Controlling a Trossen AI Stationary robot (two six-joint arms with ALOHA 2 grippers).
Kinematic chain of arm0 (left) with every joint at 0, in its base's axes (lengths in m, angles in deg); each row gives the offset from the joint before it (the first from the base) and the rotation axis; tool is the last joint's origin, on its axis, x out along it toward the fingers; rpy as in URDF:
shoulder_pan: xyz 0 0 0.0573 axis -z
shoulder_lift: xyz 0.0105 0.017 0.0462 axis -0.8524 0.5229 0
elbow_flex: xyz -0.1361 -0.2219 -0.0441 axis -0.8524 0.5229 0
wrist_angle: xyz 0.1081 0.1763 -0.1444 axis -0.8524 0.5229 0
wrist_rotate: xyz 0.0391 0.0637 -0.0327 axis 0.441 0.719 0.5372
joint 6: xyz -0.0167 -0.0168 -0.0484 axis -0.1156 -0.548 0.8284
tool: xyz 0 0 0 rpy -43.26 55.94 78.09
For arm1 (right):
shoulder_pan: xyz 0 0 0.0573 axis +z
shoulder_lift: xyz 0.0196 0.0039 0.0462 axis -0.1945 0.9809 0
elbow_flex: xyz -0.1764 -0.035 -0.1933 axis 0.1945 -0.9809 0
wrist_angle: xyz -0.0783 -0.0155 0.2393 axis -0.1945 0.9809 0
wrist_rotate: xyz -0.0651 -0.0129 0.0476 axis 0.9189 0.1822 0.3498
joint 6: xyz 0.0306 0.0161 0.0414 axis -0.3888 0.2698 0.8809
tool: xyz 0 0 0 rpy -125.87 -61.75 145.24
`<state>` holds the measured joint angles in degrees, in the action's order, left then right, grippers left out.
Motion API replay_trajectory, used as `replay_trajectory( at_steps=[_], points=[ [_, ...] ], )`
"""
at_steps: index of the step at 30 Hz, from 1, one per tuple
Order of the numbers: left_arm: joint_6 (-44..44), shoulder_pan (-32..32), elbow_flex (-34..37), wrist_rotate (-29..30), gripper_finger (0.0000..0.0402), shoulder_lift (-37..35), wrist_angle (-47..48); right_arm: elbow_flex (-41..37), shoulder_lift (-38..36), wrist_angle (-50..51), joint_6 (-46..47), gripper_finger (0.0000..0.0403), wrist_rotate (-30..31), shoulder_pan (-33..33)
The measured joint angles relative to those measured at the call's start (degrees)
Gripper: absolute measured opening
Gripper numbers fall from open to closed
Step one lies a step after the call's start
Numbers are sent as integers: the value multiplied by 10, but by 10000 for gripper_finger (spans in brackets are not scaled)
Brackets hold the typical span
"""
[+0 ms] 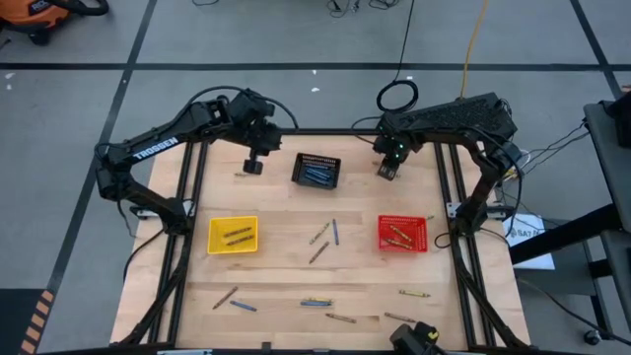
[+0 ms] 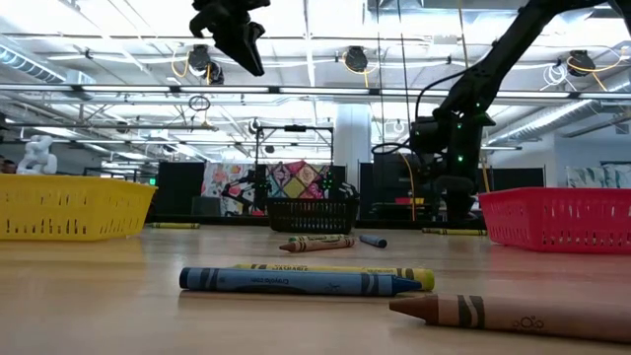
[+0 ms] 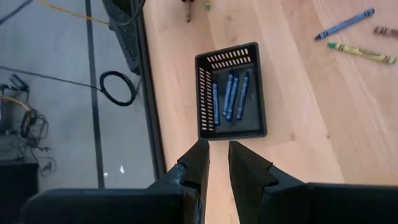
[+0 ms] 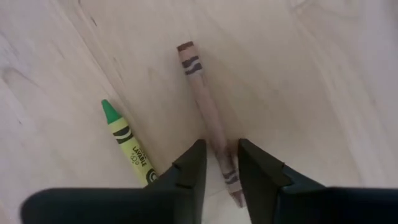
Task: Sort crayons
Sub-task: Put the brown crayon into the yellow bin
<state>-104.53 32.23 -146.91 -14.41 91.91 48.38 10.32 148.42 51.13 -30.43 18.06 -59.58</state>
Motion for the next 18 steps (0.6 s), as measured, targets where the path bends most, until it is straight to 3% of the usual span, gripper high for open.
replay_trajectory(
  at_steps=[6,12,18],
  points=[
    [15,0,0,-9,59,0,-1,-1,2,-1,27,9,2,0],
    [71,0,0,-31,59,3,-4,-1,0,-20,110,4,4,0],
    [86,0,6,-50,59,3,-5,54,-32,-7,164,1,4,5]
  ],
)
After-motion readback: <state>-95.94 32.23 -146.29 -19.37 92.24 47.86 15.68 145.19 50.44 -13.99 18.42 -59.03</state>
